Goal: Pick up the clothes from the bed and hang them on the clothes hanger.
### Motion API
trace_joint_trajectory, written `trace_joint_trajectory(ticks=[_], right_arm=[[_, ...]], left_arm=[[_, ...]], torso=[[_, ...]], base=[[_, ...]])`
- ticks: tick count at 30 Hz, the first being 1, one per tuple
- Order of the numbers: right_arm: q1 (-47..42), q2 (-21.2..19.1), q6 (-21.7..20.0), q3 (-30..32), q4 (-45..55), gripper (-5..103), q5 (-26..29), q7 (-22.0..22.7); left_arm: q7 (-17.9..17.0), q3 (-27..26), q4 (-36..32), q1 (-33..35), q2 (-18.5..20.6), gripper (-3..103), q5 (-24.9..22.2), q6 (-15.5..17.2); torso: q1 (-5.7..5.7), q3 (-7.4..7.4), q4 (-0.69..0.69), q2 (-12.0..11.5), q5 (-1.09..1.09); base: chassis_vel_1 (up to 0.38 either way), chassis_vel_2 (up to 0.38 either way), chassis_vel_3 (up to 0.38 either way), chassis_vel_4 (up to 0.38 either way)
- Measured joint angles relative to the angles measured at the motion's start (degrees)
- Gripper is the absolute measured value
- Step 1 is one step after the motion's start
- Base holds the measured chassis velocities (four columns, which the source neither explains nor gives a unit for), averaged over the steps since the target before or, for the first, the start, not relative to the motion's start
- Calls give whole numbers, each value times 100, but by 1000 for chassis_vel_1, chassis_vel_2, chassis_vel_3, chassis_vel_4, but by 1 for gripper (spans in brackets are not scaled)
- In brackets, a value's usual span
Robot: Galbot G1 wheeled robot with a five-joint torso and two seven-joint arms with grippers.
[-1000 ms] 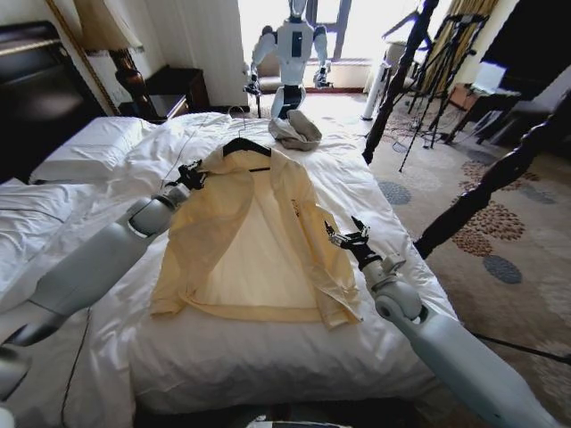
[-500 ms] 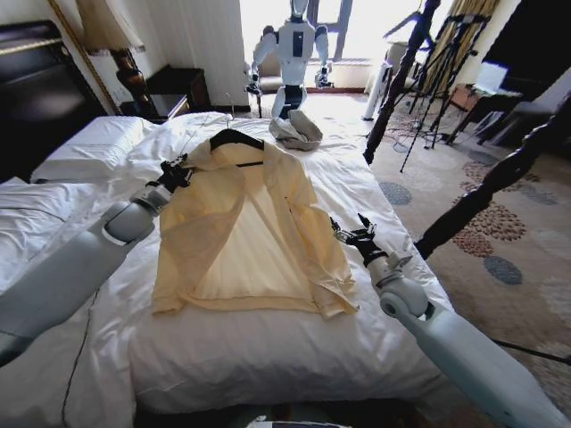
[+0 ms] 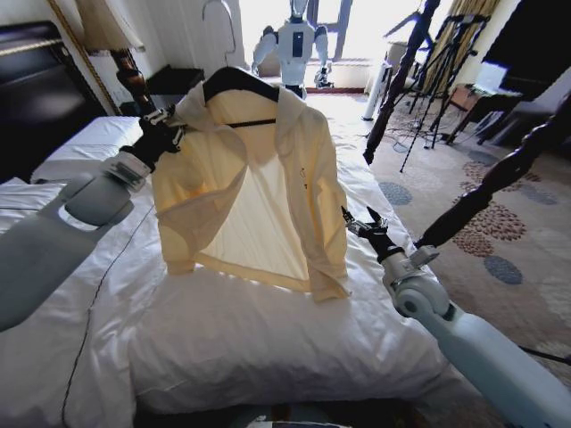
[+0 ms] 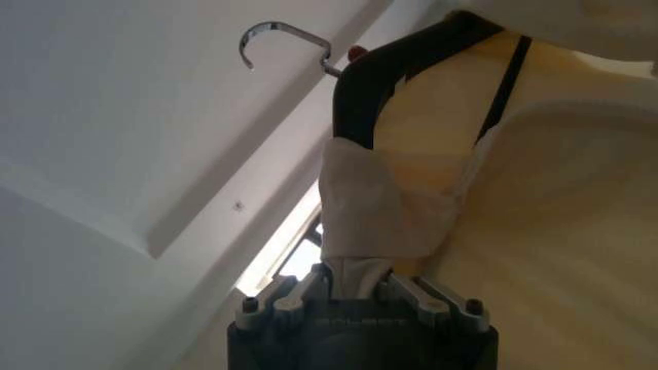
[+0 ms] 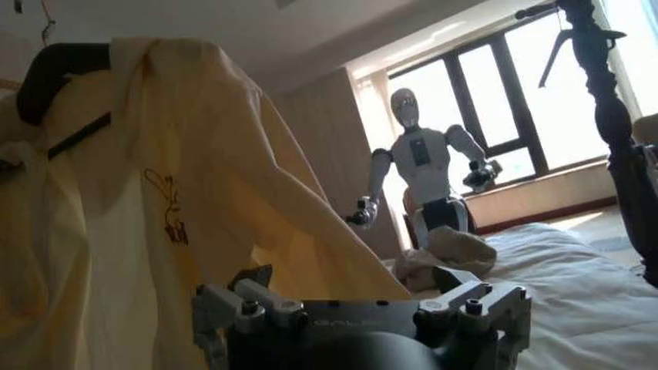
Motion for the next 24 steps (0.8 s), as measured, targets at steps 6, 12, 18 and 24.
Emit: trace_joint_trajectory(ticks=[6, 12, 18, 24], right_arm=[[-124, -264, 228, 429, 105, 100, 59, -453], [-100, -555, 376, 920, 186, 100, 48, -665], [99, -777, 364, 1364, 469, 100, 284, -463], [956, -1297, 38, 1519, 793, 100, 827, -141]], left_arm=[[-51, -24, -117, -289, 257, 19, -386, 15], [-88, -5, -109, -644, 440, 19, -626, 17], [-95, 28, -71, -760, 567, 19, -685, -5], [-37, 123, -108, -775, 739, 19, -749, -26]], torso=[[0, 0, 0, 0, 0], [0, 0, 1, 0, 1], [0, 0, -1, 0, 2], [0, 0, -1, 0, -2]], base=[[0, 0, 0, 0], [0, 0, 0, 0], [0, 0, 0, 0], [0, 0, 0, 0]])
